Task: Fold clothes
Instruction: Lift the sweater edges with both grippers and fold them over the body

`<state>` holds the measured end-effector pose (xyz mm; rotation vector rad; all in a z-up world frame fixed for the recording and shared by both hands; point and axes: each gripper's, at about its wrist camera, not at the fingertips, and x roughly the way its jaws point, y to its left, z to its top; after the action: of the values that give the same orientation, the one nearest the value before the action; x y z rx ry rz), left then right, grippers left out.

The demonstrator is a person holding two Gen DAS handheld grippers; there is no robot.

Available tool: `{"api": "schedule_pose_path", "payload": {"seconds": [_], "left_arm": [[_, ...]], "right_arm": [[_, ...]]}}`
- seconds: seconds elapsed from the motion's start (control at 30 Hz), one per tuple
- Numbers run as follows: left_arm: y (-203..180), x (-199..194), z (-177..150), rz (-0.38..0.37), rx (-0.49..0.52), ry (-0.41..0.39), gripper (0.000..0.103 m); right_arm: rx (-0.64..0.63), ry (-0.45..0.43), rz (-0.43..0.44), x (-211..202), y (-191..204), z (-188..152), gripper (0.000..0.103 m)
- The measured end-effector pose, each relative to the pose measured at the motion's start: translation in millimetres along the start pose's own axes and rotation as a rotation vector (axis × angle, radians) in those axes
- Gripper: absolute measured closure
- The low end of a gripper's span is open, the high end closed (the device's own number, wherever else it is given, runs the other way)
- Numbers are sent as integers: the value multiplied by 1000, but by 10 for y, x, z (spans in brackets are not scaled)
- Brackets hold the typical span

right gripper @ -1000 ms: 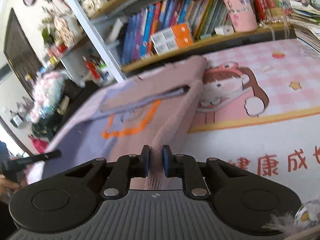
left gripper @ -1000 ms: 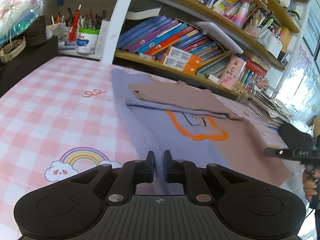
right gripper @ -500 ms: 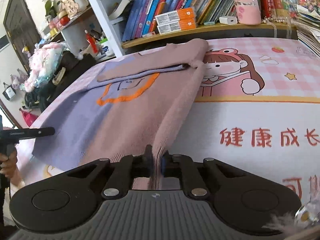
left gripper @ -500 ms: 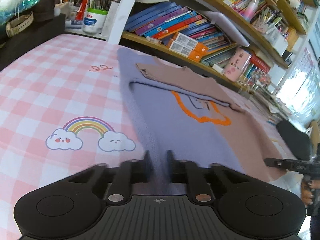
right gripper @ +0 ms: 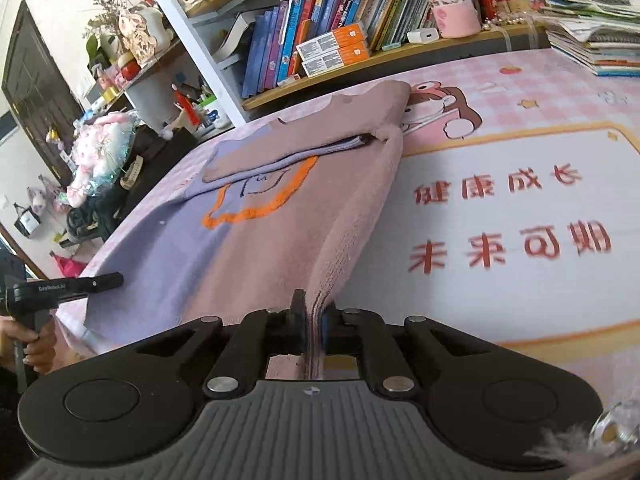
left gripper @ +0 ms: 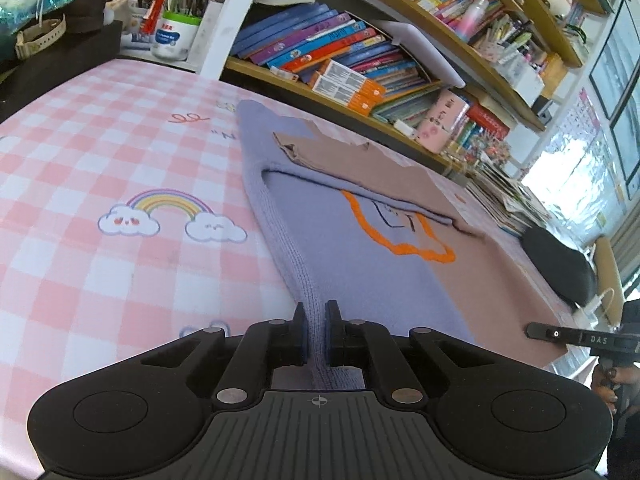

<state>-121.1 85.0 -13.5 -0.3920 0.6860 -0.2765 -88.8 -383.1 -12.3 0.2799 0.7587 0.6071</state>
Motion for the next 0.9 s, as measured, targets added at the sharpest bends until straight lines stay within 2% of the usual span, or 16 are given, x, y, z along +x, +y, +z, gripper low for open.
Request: {"api": "schedule_pose_path", "payload": {"seconds": [0.2,0.47,0.6,0.77,0.83,0.9], "left_arm": [[22,-43,-86,2,-6,9,94],[11,-33,-102,-15,-18,11,88],[42,-51,-119,-34,-39,16,88],[81,-44,-151,-67,-86,7,90],[117,-44,-147,-85,-131,-3,98],[138,-92,-135,-134,-172,-37,98]], "right_arm": [[6,9,-2,20,-3,-30,95],[9,10,38,38,16,-38,82],[2,17,40,33,23,-36,83],[20,26,58,51,2,-42,96],[58,16,98,45,-35,-34,96],[112,-5,156,16,-87,-16,97]]}}
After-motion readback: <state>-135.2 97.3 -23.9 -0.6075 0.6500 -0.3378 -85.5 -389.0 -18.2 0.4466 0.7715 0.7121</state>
